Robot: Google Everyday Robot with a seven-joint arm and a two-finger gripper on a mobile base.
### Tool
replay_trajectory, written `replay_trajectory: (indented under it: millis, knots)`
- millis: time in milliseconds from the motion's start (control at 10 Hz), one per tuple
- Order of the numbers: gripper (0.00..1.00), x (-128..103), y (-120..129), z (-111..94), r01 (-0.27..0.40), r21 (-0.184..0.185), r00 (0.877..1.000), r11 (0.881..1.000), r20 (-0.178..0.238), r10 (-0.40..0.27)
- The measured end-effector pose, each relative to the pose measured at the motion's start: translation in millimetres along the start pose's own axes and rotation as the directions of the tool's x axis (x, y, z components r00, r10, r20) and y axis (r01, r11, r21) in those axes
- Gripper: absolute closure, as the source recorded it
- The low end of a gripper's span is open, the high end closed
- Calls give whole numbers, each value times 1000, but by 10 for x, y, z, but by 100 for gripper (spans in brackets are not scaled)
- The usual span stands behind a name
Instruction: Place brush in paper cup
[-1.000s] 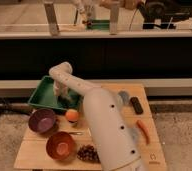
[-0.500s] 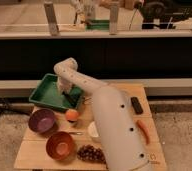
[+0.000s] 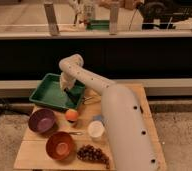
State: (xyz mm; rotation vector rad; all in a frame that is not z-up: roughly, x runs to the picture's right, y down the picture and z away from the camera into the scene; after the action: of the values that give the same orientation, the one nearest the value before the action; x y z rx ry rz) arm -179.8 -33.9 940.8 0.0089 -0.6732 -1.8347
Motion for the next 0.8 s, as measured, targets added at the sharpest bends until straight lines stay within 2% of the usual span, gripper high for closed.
replay_trajectory:
  millis: [100,300,400,600,800]
  knots:
    - [95,48,-64,-117,29,24,999,999,-16,-29]
    - [95,99,-88,-296,57,45,998,997,-42,-55]
    - [95,108,-94,-323,63,49,997,997,-49,-60]
    - [95,112,-72,-351,70,47,996,996,-52,-67]
    - [95,55,39,-402,68,26,997,997,-38,-67]
